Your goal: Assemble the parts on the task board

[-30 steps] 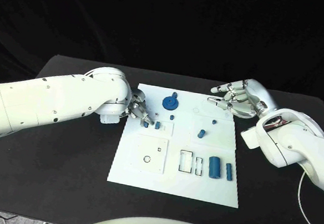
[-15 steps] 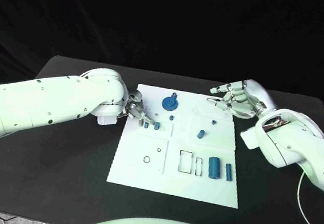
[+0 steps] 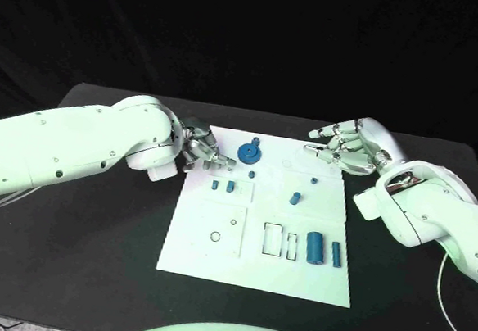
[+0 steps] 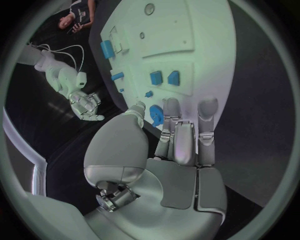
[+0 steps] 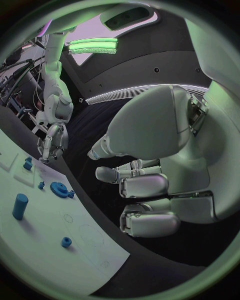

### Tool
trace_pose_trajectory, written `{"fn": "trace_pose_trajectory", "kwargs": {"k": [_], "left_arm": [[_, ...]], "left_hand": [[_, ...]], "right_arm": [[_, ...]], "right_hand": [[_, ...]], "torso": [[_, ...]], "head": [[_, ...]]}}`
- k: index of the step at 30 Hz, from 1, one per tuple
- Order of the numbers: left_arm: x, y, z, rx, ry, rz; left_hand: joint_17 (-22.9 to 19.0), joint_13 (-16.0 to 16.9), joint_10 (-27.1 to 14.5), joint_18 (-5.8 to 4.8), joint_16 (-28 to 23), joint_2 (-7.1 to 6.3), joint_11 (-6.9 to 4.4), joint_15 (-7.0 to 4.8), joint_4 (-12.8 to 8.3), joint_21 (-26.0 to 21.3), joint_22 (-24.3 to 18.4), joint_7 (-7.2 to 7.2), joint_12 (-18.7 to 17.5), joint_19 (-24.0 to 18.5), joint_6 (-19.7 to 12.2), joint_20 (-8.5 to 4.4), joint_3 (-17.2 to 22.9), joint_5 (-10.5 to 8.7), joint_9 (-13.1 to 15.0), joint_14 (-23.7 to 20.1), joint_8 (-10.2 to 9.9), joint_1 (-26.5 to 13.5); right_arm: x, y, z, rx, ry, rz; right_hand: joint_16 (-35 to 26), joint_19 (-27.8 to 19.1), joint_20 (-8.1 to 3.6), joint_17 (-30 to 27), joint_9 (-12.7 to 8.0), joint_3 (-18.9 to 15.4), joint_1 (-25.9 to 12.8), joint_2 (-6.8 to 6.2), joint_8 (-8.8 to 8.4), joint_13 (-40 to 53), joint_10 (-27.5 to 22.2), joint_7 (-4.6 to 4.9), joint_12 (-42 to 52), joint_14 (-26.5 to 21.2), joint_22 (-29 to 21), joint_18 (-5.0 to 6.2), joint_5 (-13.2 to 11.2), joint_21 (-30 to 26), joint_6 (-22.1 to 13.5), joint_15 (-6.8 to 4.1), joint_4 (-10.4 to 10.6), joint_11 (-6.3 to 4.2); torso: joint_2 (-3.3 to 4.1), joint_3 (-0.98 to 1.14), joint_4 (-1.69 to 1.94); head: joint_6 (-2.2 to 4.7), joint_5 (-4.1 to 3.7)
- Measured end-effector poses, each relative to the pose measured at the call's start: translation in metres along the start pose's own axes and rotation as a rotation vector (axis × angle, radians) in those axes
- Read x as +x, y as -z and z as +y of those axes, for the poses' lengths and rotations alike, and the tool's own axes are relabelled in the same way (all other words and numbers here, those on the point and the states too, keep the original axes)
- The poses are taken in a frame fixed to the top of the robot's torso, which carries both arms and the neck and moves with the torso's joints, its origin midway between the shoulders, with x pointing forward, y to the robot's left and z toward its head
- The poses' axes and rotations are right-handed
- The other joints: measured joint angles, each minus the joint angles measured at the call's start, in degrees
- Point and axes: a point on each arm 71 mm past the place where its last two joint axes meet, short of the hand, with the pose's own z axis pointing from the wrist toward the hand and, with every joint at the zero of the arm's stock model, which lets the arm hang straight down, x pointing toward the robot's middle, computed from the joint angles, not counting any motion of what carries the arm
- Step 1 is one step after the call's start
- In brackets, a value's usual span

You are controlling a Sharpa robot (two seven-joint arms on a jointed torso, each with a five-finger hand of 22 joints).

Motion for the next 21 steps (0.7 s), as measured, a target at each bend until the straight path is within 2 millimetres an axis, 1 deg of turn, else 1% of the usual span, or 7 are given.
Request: {"fn": "trace_pose_trajectory", "kwargs": {"k": [4, 7, 11, 14, 17, 19, 21], "left_arm": [[-0.004, -0.001, -0.009, 0.110, 0.036, -0.072], [-0.002, -0.005, -0.016, 0.185, 0.012, -0.115], [0.008, -0.009, -0.028, 0.307, -0.049, -0.159], [0.018, -0.013, -0.035, 0.384, -0.107, -0.180], [0.026, -0.017, -0.041, 0.437, -0.172, -0.196], [0.029, -0.020, -0.043, 0.455, -0.219, -0.206], [0.030, -0.023, -0.045, 0.460, -0.257, -0.214]], "left_hand": [[-18.75, -4.97, -5.78, 0.56, -21.22, -0.96, 2.05, 2.20, -2.88, -10.73, -7.95, 2.64, -4.84, -4.24, -3.72, 2.37, -0.56, 0.00, -2.31, -12.29, -0.93, 9.17], [-23.23, -9.85, -7.51, 0.91, -26.28, -1.12, 3.08, 2.70, -5.10, -14.38, -11.00, 3.11, -9.74, -3.36, -5.03, 3.38, 0.84, -1.37, -4.82, -12.74, -2.50, 15.34], [-25.78, -18.13, -6.56, 0.90, -27.83, -1.71, 2.08, 1.80, -7.35, -16.25, -13.46, 1.91, -17.17, 1.64, -4.64, 2.47, 1.71, -4.04, -10.46, -8.17, -6.83, 20.51], [-24.09, -23.19, -4.11, 0.91, -25.26, -2.26, 2.24, 1.31, -8.56, -16.25, -13.85, 1.48, -21.46, 4.20, -1.70, 2.04, 3.66, -4.04, -13.97, -4.95, -9.72, 22.83], [-15.54, -27.92, -1.07, 0.91, -15.12, -2.69, 1.85, 1.14, -9.13, -14.20, -12.55, 1.00, -25.31, 7.49, 1.49, 1.46, 7.00, -3.97, -17.27, 0.71, -12.67, 24.10], [-9.53, -29.93, -0.21, 0.90, -8.43, -3.79, 1.76, 1.04, -9.10, -8.35, -7.16, 0.86, -27.09, 10.61, 2.90, 1.35, 8.13, -3.81, -18.69, 3.55, -13.93, 23.29], [-4.20, -31.20, 0.23, -0.38, -2.72, -4.74, 1.97, 0.89, -8.89, -1.64, -0.98, 0.81, -28.11, 13.71, 4.15, 1.35, 8.34, -3.81, -19.63, 5.43, -14.73, 22.34]], "right_arm": [[0.000, 0.000, 0.000, 0.001, 0.000, 0.000], [0.000, 0.000, -0.001, 0.002, 0.000, 0.000], [0.000, 0.000, -0.001, 0.003, 0.000, 0.000], [0.000, 0.000, -0.001, 0.004, 0.000, 0.001], [0.001, 0.000, -0.001, 0.005, 0.000, 0.001], [0.001, 0.000, -0.001, 0.004, -0.001, 0.002], [0.002, 0.000, -0.001, 0.004, -0.002, 0.002]], "right_hand": [[0.00, -0.09, -0.09, 0.00, 0.00, -0.03, -0.23, 0.23, 0.00, 0.00, 0.00, 0.00, 0.00, 0.00, 0.00, 0.89, 0.00, 0.00, 0.00, 0.00, 0.03, 0.00], [0.00, -0.21, -0.21, 0.00, 0.00, -0.16, -0.30, 0.30, 0.00, 0.00, 0.00, 0.00, 0.00, 0.00, 0.00, 0.89, 0.00, 0.00, 0.00, 0.00, 0.16, 0.00], [0.00, -0.21, -0.21, 0.00, 0.00, -0.16, -0.30, 0.30, 0.00, -0.03, 0.00, 0.00, 0.00, 0.00, -0.01, 0.89, 0.00, 0.00, 0.00, 0.00, 0.16, 0.00], [0.00, -0.21, -0.21, 0.00, 0.00, -0.16, -0.30, 0.30, 0.00, -0.09, 0.00, 0.00, 0.00, 0.00, -0.01, 0.89, 0.16, 0.00, 0.00, 0.00, 0.16, 0.00], [-0.12, -0.21, -0.21, -0.01, 0.00, -0.16, -0.30, 0.30, 0.00, -0.08, 0.00, 0.00, 0.00, 0.00, -0.01, 0.89, 0.35, 0.00, 0.00, 0.00, 0.16, 0.00], [-0.22, -0.21, -0.21, -0.07, 0.00, -0.16, -0.29, 0.29, 0.00, -0.16, 0.00, 0.00, 0.00, 0.00, -0.01, 0.89, 0.35, 0.00, 0.00, 0.00, 0.16, 0.00], [-0.22, -0.21, -0.21, -0.07, 0.00, -0.16, -0.29, 0.29, 0.00, -0.16, 0.00, 0.00, 0.00, 0.00, -0.01, 0.89, 0.35, 0.00, 0.00, 0.00, 0.16, 0.00]], "torso": [[0.02, 0.01, 0.03], [0.02, 0.01, 0.03], [0.02, -0.02, 0.00], [0.03, -0.08, -0.05], [0.03, -0.06, -0.07], [0.03, -0.05, -0.10], [0.04, -0.02, -0.13]], "head": [[0.13, -0.12], [0.25, -0.16], [0.51, -0.44], [0.65, -0.70], [0.85, -0.82], [0.93, -0.90], [1.00, -0.99]]}}
